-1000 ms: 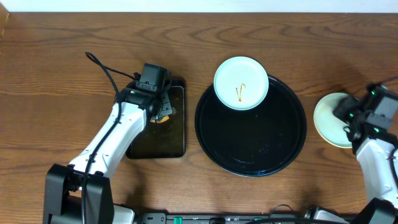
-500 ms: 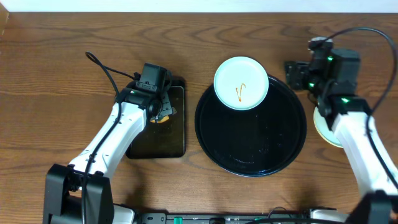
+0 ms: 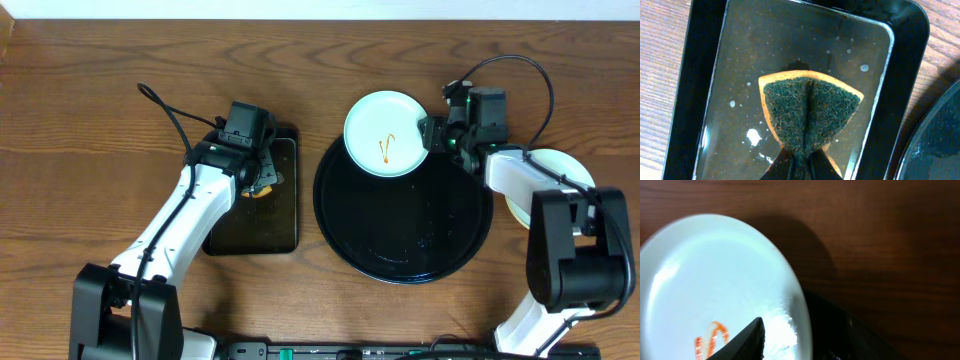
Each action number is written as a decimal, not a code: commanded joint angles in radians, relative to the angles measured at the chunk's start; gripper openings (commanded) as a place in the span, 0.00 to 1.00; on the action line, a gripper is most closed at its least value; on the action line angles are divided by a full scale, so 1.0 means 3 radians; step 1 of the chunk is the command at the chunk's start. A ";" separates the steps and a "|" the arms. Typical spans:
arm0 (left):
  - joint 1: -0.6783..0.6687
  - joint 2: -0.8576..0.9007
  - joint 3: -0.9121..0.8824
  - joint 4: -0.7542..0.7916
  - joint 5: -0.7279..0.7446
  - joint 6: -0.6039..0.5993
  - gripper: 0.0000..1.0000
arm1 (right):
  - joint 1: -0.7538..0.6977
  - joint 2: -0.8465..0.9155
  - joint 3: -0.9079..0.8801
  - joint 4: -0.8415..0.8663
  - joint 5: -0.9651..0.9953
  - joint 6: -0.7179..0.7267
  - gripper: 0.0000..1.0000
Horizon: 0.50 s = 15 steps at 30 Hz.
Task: Clean dirty plates on tray and stack at the side
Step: 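Move right gripper to the last light blue plate and grasp its rim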
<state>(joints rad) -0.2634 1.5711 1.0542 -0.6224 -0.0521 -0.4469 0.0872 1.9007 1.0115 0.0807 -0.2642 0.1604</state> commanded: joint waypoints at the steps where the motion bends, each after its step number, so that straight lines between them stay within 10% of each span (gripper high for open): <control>1: 0.0017 0.0032 -0.0014 -0.0019 -0.0029 0.0018 0.08 | 0.0015 0.0097 0.0013 0.0060 0.0020 0.0098 0.47; 15: 0.0017 0.0032 -0.0014 0.0019 -0.0029 0.0018 0.08 | 0.0020 0.0019 0.0013 -0.0510 -0.0130 0.0342 0.01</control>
<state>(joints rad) -0.2634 1.5711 1.0542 -0.6212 -0.0521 -0.4469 0.0872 1.9396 1.0153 -0.0216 -0.3222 0.2573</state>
